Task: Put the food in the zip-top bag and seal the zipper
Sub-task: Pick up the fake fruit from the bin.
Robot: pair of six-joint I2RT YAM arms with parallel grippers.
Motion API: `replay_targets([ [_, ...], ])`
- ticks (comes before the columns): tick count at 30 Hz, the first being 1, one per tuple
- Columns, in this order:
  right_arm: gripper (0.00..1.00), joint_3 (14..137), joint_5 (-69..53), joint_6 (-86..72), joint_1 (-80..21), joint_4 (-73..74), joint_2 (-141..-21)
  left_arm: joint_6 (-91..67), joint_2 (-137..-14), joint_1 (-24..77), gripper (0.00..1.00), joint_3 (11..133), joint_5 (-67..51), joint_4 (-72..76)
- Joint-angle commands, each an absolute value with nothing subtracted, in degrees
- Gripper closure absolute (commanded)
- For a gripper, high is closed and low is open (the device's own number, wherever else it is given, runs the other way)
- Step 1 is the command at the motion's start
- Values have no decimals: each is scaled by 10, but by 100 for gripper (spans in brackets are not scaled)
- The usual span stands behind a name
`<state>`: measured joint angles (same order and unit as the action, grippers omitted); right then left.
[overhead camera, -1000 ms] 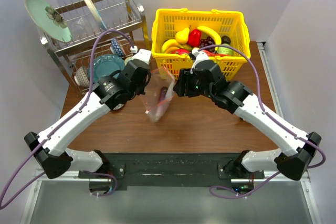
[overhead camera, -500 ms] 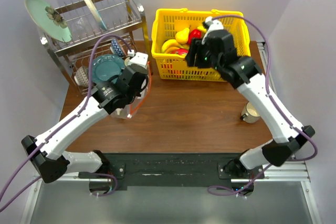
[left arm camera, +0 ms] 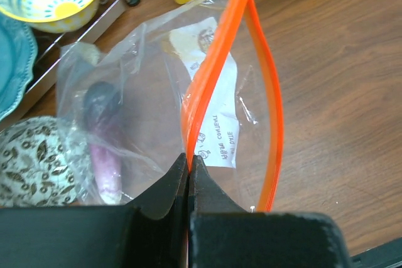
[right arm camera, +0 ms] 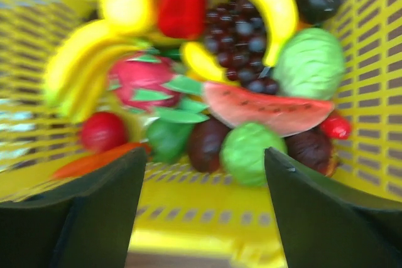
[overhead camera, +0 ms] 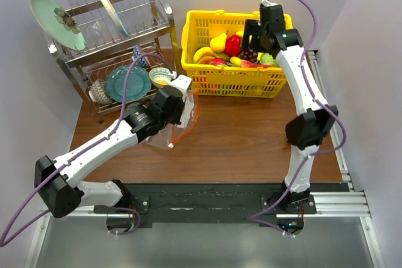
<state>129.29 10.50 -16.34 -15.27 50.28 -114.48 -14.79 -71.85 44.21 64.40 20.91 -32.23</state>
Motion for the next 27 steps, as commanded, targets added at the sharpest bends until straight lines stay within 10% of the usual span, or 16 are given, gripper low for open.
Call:
replay_targets([
  [1, 13, 1347, 178, -130, -149, 573, -1203, -109, -698, 440, 100, 615, 176, -237],
  [27, 8, 1281, 72, -100, -112, 583, -1314, -114, -697, 416, 100, 547, 104, -171],
])
